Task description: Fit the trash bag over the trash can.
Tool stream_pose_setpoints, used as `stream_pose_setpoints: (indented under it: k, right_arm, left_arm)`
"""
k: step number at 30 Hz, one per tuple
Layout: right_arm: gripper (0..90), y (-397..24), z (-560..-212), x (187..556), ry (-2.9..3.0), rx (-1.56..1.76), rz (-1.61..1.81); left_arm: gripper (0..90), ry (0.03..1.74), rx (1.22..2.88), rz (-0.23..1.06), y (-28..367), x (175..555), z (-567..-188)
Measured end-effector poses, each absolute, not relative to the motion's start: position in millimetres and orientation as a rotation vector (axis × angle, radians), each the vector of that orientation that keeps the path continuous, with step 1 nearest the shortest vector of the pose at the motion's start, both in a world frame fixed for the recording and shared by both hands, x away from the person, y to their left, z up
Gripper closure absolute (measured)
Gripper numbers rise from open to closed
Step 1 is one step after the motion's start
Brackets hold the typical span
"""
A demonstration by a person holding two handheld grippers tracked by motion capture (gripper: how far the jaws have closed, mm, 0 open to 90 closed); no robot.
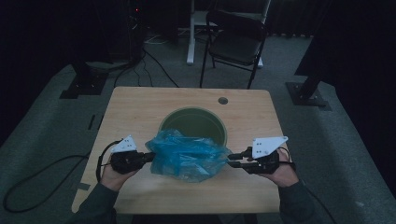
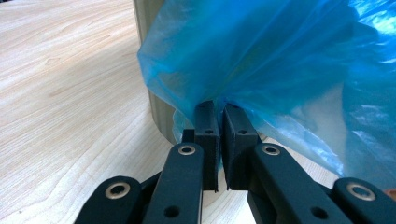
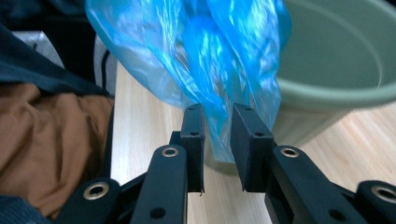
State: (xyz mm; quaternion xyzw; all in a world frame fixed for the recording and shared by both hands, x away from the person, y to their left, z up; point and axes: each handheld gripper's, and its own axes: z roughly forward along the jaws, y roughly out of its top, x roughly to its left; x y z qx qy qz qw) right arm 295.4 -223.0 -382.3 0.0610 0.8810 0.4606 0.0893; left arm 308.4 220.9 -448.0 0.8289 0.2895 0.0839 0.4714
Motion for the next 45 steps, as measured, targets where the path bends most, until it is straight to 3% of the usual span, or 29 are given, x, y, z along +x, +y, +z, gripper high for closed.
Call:
stream_pose_setpoints:
  k: [19,29,32,33,36,45]
  right_arm:
    - [61.8,-225,-356,295,2.449,0.193,1.509]
    - [58.0,-189,-345,317,2.434,0.220,1.511]
    - [62.6,-184,-346,322,2.446,0.231,1.499]
    - [75.2,-180,-346,327,2.476,0.223,1.500]
    - [87.4,-177,-347,331,2.488,0.262,1.475]
    - [89.3,-187,-348,352,2.454,0.532,1.415]
  left_arm:
    - [85.5,0.707,2.026,0.207,220,308,-447]
    - [85.5,0.710,2.021,0.206,221,308,-447]
    - [85.5,0.709,2.019,0.209,222,308,-447]
    - [85.5,0.712,2.018,0.207,222,308,-447]
    - [85.5,0.712,2.020,0.209,222,307,-447]
    - [85.7,0.707,2.023,0.211,221,307,-447]
